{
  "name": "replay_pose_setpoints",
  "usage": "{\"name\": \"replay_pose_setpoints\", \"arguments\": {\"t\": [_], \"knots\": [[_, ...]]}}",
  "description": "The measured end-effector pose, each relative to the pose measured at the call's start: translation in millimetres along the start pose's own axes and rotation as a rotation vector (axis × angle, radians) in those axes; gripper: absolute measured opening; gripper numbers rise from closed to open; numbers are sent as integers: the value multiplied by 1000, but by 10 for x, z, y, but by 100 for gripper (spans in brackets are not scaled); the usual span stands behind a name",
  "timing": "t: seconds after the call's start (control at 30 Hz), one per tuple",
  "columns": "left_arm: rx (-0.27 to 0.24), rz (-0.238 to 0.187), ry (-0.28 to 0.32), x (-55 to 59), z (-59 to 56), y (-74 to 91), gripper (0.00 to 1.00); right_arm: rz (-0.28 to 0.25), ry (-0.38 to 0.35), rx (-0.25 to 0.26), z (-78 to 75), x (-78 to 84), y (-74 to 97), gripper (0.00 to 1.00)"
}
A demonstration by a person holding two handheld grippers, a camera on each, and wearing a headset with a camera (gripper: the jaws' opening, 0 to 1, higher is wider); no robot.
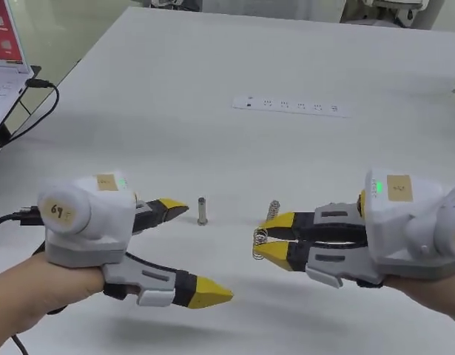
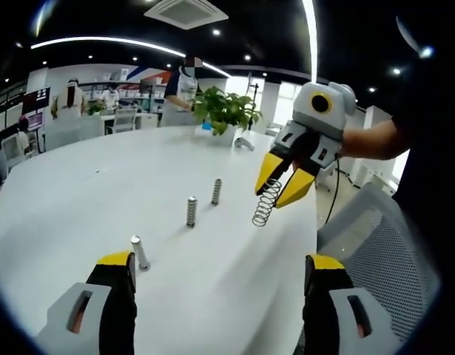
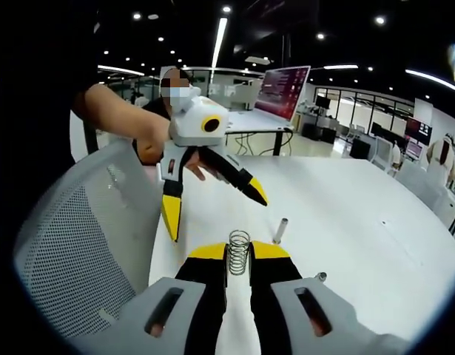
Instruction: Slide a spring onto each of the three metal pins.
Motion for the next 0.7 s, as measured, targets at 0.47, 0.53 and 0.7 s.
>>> {"name": "replay_pose_setpoints", "arguments": {"t": [0.47, 0.53, 0.7], "knots": [[-106, -34, 20, 26, 192, 206, 98, 15, -2, 32, -14, 73, 22, 8], [-116, -42, 17, 39, 202, 228, 98, 13, -7, 38, -21, 81, 27, 8], [-128, -41, 29, 85, 239, 272, 98, 22, -21, 56, -50, 137, 34, 8]]}}
Point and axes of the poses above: the centre of the closed fingertips' face, and the gripper's own axes: y roughly backward along the fingers, z roughly to its left, x roughly out of its underside, the point moved 7 cm from there along y, roughly backward along the fingers, and after that the axes turned 14 degrees about y, right-handed, at the moved point
